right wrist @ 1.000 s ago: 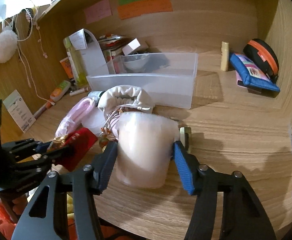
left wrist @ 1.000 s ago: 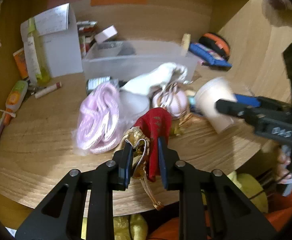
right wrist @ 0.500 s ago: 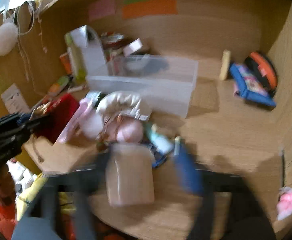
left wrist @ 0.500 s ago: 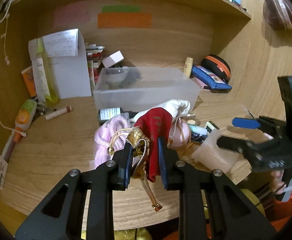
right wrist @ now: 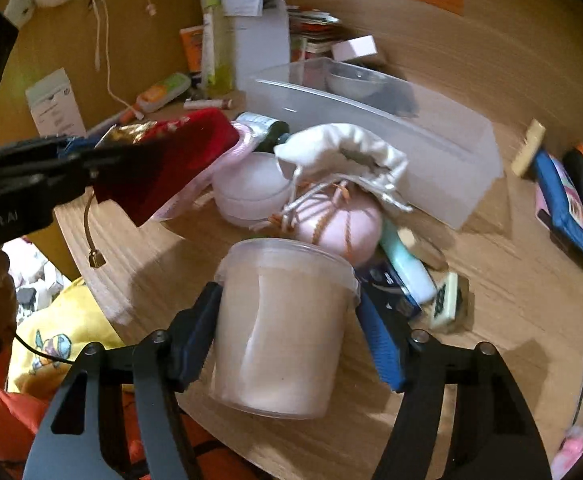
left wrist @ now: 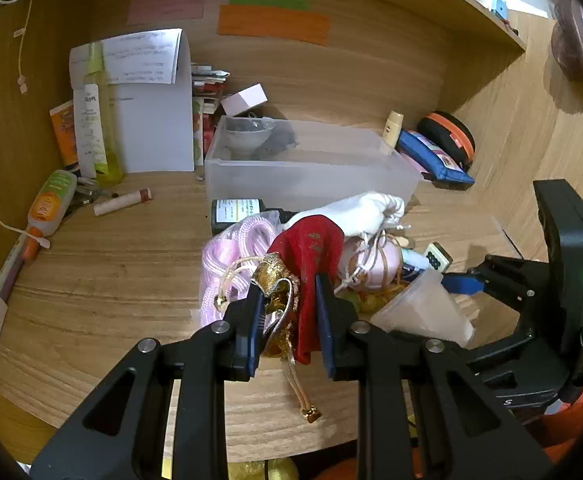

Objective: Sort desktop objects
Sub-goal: 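Lift and carry the pouch and tub over the clear plastic bin, then open the left tool to drop the pouch while the right tool releases the tub into the bin, then withdraw both tools from the bin back toward the cluttered items, then grasp the bagged pink rope with the left tool while the right tool grasps a small beige block, then carry the bagged rope and beige block over the clear bin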

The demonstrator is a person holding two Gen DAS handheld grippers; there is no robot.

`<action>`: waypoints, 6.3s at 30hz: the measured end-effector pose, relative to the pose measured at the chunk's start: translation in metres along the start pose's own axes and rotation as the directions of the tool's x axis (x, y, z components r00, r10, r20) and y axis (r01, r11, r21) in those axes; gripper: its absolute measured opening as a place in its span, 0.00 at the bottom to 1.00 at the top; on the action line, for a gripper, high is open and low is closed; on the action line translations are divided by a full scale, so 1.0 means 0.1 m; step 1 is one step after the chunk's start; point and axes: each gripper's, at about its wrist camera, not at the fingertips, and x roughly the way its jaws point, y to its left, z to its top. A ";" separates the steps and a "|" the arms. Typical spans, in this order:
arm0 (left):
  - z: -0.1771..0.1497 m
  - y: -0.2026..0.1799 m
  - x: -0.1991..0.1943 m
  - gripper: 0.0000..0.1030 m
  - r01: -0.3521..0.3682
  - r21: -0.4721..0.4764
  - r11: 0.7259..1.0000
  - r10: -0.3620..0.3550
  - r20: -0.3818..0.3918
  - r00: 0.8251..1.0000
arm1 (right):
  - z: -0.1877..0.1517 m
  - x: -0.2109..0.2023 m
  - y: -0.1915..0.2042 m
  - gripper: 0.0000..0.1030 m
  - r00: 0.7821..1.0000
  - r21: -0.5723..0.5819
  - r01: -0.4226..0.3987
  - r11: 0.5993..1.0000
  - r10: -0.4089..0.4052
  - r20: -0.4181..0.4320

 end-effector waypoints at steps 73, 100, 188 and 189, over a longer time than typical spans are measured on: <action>1.49 0.24 1.90 0.40 0.015 0.114 0.993 0.014 -0.248 0.969 | 1.46 0.99 -1.32 0.62 0.985 0.149 0.164 0.975 -0.153 -0.083; 1.49 0.22 0.95 0.87 -0.049 0.109 0.993 0.056 -0.069 0.996 | 1.23 0.19 -1.12 0.79 0.961 0.136 0.268 0.954 -0.275 0.035; 0.59 0.36 0.24 0.53 -0.104 0.015 0.995 0.104 -0.046 0.993 | 0.40 -0.43 -1.36 0.14 0.989 0.305 -0.011 0.952 -0.034 0.141; 0.62 0.33 0.23 0.53 -0.102 0.022 0.995 0.103 -0.034 0.994 | 0.42 -0.44 -1.36 0.14 0.988 0.302 -0.015 0.953 -0.031 0.149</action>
